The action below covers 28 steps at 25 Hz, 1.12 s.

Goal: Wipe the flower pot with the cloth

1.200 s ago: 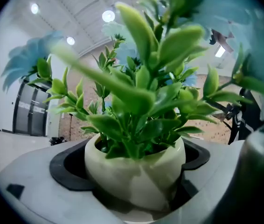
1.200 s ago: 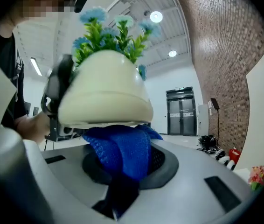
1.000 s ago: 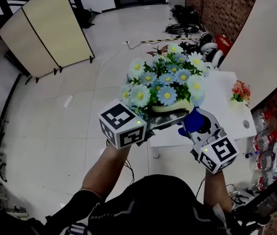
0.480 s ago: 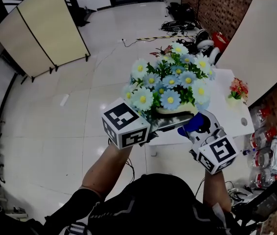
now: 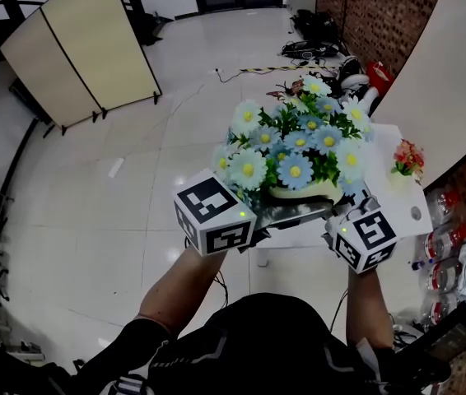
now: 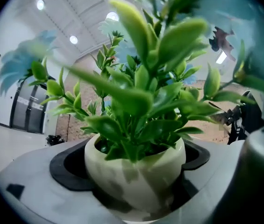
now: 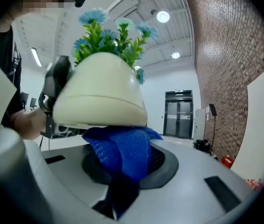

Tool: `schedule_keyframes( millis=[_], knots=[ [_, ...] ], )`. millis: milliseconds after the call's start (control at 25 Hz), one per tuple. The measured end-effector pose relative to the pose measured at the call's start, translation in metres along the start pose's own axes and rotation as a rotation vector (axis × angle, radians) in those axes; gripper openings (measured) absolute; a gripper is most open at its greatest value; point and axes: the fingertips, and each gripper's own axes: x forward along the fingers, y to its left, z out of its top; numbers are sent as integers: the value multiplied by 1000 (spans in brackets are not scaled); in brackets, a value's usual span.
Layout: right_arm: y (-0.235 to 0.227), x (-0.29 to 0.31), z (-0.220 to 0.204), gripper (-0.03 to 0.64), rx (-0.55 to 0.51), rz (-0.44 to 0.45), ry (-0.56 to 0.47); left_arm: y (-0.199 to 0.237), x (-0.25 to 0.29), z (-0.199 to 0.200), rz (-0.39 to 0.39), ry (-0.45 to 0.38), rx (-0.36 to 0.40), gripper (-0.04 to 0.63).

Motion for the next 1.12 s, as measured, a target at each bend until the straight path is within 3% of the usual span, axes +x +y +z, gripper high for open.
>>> schedule_keyframes(
  millis=[240,360,560,800,1120],
  knots=[
    [30,-57,-3,77,-16,26,5,12,1,-8,85,-12,-4,555],
    [51,-67,-1,77,-1,49,-12,15,4,-12,93,-22,-23,555],
    [78,-39,6,77,-3,81,28,24,0,-3,63,-23,-42,555],
    [66,-9,15,75,5,64,17,25,2,10,28,-43,-99,555],
    [54,15,20,75,17,45,-29,14,-3,17,19,-50,-107,555]
  ],
)
